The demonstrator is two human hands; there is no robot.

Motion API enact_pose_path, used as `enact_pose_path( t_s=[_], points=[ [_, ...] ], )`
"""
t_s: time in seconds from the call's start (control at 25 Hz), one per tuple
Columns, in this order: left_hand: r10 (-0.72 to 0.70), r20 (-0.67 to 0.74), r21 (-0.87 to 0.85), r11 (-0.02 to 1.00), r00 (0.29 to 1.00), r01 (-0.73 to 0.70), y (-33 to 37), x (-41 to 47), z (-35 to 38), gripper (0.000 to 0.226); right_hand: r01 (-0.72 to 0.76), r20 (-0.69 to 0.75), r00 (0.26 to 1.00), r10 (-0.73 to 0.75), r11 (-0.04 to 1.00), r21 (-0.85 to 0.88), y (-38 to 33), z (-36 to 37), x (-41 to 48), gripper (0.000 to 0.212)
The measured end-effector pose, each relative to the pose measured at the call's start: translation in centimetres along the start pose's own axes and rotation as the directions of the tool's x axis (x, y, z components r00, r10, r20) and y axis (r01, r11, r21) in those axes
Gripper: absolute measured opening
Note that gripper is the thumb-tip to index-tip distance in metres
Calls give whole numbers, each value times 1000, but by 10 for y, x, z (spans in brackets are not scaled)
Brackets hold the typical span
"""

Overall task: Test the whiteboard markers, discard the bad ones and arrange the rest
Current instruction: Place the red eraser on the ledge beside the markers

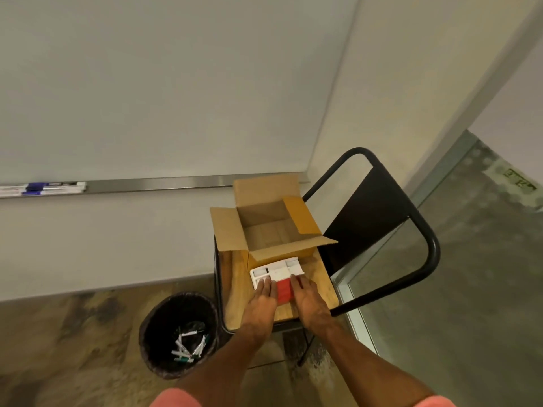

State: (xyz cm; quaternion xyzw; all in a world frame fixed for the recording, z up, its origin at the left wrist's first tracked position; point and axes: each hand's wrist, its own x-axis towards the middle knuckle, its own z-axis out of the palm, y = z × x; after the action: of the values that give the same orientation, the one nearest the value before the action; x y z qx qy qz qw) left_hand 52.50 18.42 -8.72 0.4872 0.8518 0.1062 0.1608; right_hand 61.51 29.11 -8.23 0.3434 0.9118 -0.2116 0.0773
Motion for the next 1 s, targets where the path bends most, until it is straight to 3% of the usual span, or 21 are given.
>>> enact_pose_path(
  t_s=[0.08,0.2,0.36,0.52,0.84,1.0],
  points=[
    [-27,-11,-19,999,1000,26,0,-3,3,75,-30,4,1000,31,994,-107,-5,-6,-1,74],
    [-46,-11,69,997,999,47,0,-6,6,76,-39,-7,999,39,983,-179,-4,-4,-2,75],
    [-51,-42,71,996,998,54,3,-9,11,79,-4,-16,1000,3,998,-58,0,0,-3,49],
    [-78,-34,72,994,996,81,4,-13,13,75,10,5,1000,-9,995,-94,-2,1,0,77],
    [-115,-28,70,991,993,116,-2,-32,5,77,99,-25,995,-99,995,29,-16,4,-11,55],
    [-118,-86,5,993,989,119,-26,-46,-13,73,141,-43,988,-146,984,-107,-41,2,-15,63]
  ],
)
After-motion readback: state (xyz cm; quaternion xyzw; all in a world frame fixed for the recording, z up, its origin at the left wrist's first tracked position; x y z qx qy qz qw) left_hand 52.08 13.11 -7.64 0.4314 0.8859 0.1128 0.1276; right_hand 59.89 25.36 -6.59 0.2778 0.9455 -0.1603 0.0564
